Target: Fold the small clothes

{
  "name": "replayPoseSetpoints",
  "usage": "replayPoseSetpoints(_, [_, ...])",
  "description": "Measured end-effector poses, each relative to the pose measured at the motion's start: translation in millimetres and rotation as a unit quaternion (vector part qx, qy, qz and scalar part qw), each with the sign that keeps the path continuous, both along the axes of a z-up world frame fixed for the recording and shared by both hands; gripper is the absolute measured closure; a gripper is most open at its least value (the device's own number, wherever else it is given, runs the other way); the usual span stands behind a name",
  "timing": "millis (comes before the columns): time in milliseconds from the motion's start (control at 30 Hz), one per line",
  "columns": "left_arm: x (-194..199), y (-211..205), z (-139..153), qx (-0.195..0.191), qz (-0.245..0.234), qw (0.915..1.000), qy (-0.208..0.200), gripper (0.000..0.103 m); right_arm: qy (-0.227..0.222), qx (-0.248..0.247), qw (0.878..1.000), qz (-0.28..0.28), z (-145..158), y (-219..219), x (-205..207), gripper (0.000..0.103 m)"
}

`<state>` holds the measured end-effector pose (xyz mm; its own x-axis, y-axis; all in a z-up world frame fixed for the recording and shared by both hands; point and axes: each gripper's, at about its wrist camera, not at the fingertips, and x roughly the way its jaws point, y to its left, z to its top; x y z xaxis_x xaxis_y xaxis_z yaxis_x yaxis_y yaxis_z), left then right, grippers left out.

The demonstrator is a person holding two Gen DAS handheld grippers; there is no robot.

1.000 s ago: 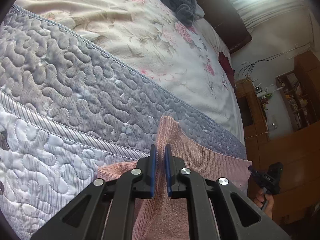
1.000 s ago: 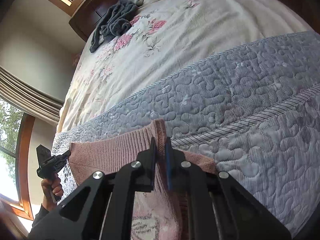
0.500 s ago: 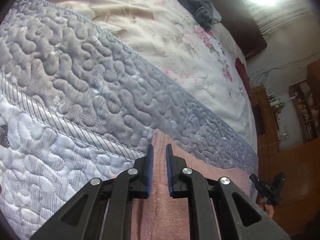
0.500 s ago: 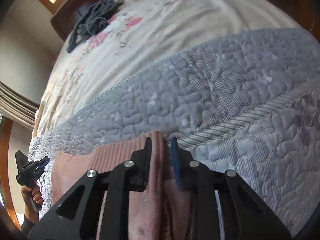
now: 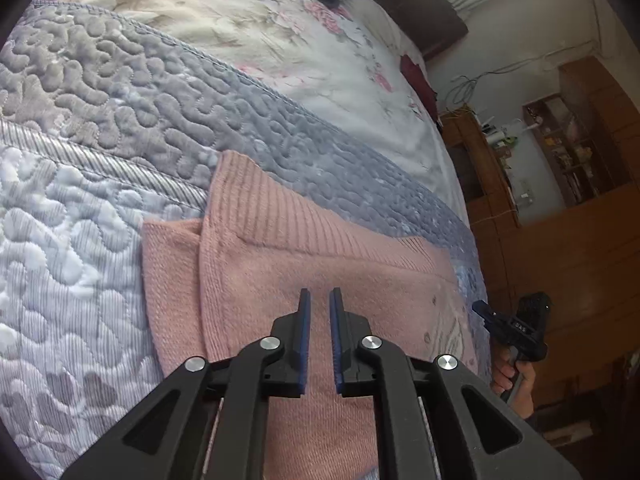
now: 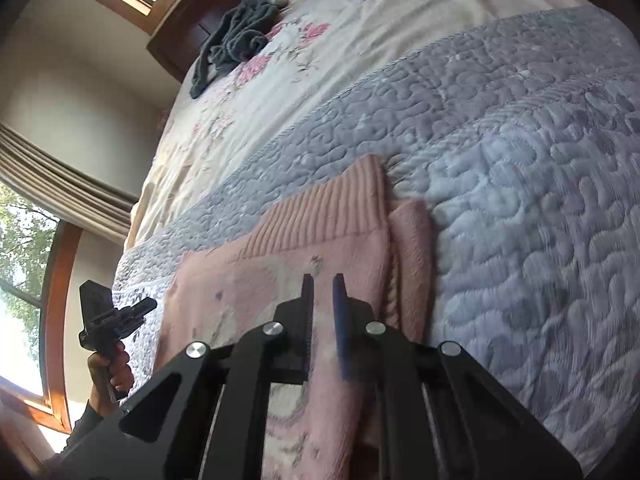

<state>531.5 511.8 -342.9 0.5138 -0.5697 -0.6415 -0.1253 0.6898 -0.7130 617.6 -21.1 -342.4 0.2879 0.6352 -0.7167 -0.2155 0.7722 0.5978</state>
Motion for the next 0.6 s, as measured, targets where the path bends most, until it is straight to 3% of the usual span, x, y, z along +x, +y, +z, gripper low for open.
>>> replayPoseSetpoints(67, [-18, -12, -9, 0.023, -0.016, 0.9995, 0.013, 0.093, 0.012, -0.012, 1.0, 0.014, -13, 4, -21, 0.093])
replayPoseSetpoints(133, [-25, -13, -33, 0.049, -0.008, 0.9972, 0.055, 0.095, 0.022, -0.037, 0.999, 0.018, -33, 4, -28, 0.103])
replayPoseSetpoints(200, [-32, -5, -42, 0.026, 0.015, 0.9977, 0.06, 0.102, 0.016, -0.038, 0.999, 0.016, -34, -1, -30, 0.103])
replayPoseSetpoints(233, [-38, -2, -36, 0.015, 0.027, 0.9982, 0.052, 0.099, 0.018, -0.034, 0.999, 0.006, -27, -2, -33, 0.103])
replayPoseSetpoints(300, [-53, -4, -18, -0.024, 0.03, 0.9992, 0.011, 0.091, 0.005, -0.015, 1.0, 0.009, -6, 0, -48, 0.085])
replayPoseSetpoints(367, [-72, -13, -7, -0.043, 0.01, 0.9989, -0.014, 0.089, -0.006, -0.013, 0.999, 0.037, 6, 4, -70, 0.084])
replayPoseSetpoints(433, [-86, -23, -16, -0.036, -0.003, 0.9993, 0.005, 0.088, 0.014, -0.015, 0.999, 0.05, -4, 4, -89, 0.084])
replayPoseSetpoints(467, [-90, -26, -27, -0.019, -0.003, 0.9995, 0.026, 0.088, 0.027, -0.025, 0.998, 0.051, -15, 1, -94, 0.086])
replayPoseSetpoints(533, [-98, -25, -49, -0.011, 0.0, 0.9983, 0.057, 0.094, 0.047, -0.04, 0.998, 0.034, -36, -13, -98, 0.101])
replayPoseSetpoints(600, [-103, -18, -51, -0.013, 0.004, 0.9981, 0.061, 0.1, 0.06, -0.027, 0.998, 0.009, -38, -32, -96, 0.103])
